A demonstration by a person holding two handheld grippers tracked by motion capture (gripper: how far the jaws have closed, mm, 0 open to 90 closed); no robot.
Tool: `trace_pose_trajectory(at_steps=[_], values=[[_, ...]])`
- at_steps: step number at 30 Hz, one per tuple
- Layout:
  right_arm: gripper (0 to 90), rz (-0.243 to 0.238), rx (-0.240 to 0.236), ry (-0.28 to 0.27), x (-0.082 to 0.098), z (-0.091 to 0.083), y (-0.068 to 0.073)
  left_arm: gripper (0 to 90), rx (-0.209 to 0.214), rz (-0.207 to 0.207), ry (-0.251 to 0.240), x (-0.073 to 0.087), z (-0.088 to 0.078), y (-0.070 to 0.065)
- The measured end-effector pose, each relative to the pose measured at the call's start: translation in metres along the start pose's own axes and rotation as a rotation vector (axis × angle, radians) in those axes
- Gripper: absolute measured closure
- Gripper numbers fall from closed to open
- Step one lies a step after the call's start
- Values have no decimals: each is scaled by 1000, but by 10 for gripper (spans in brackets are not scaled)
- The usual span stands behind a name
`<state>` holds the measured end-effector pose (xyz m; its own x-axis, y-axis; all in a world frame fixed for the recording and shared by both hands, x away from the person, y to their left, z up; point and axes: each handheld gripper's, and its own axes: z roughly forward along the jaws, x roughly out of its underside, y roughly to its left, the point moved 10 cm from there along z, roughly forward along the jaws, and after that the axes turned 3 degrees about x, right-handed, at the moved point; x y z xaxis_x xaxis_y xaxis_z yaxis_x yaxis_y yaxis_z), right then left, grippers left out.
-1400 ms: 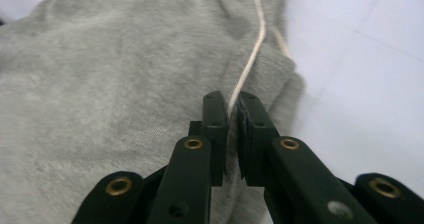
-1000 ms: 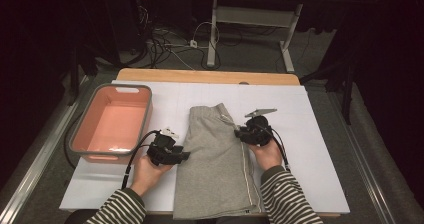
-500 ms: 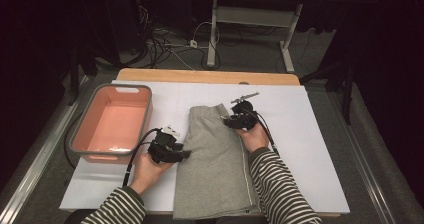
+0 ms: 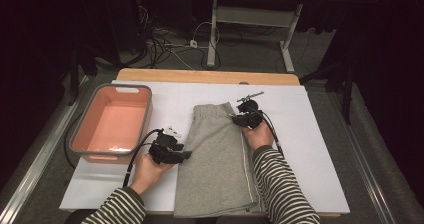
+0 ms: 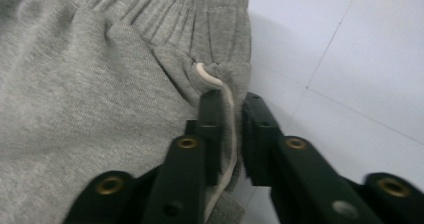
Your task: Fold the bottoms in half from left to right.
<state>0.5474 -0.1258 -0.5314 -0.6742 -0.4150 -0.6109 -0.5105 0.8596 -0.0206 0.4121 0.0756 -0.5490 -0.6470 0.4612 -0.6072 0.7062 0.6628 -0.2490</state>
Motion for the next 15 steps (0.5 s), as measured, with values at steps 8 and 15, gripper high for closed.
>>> trace_pose_trajectory(at_steps=[8, 15], values=[[609, 0, -39, -20, 16, -32, 10, 512, 0, -6, -1, 2, 0, -3], [568, -19, -67, -29, 48, -55, 25, 488, 22, -15, 13, 8, -3, -13]])
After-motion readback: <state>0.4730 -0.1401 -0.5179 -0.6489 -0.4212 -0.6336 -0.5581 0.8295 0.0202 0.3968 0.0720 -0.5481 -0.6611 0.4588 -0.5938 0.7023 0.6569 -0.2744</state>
